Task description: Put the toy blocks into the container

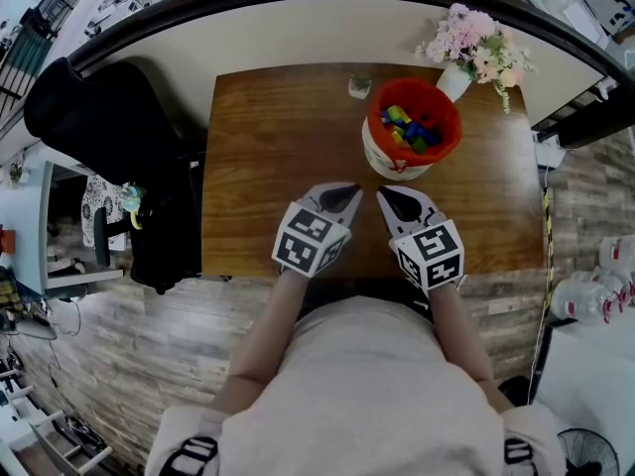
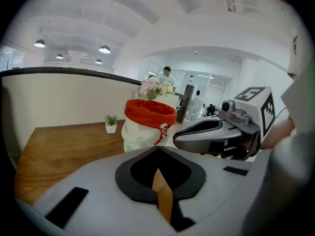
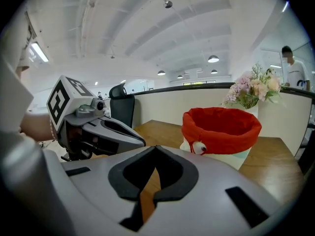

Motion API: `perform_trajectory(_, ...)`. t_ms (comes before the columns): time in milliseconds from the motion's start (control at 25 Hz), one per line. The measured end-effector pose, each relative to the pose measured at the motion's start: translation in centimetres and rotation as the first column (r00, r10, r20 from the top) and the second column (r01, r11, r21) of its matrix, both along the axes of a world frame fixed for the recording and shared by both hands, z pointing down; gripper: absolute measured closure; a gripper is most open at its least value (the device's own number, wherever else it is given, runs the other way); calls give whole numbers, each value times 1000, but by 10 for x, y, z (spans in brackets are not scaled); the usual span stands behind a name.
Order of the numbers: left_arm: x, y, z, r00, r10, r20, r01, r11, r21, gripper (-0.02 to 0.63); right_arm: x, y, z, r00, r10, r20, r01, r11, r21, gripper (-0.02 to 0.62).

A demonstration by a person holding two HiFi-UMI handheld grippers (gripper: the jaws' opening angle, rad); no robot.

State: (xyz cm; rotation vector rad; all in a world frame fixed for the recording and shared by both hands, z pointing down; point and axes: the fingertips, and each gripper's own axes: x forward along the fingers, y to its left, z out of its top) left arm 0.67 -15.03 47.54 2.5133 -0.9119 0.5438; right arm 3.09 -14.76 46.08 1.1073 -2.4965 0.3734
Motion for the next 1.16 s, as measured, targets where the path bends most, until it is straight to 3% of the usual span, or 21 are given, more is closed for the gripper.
perform_trajectory(360,5,1,-1,1000,7,-15,-7,1000,-5,594,-2,3,1,999,-40,-24,40,999,2,583)
perform_trajectory(1160,1,12,0,999,28,15,-28,1000,-11,594,7,8,-1,1000,-20,-12,20,1000,-7,584)
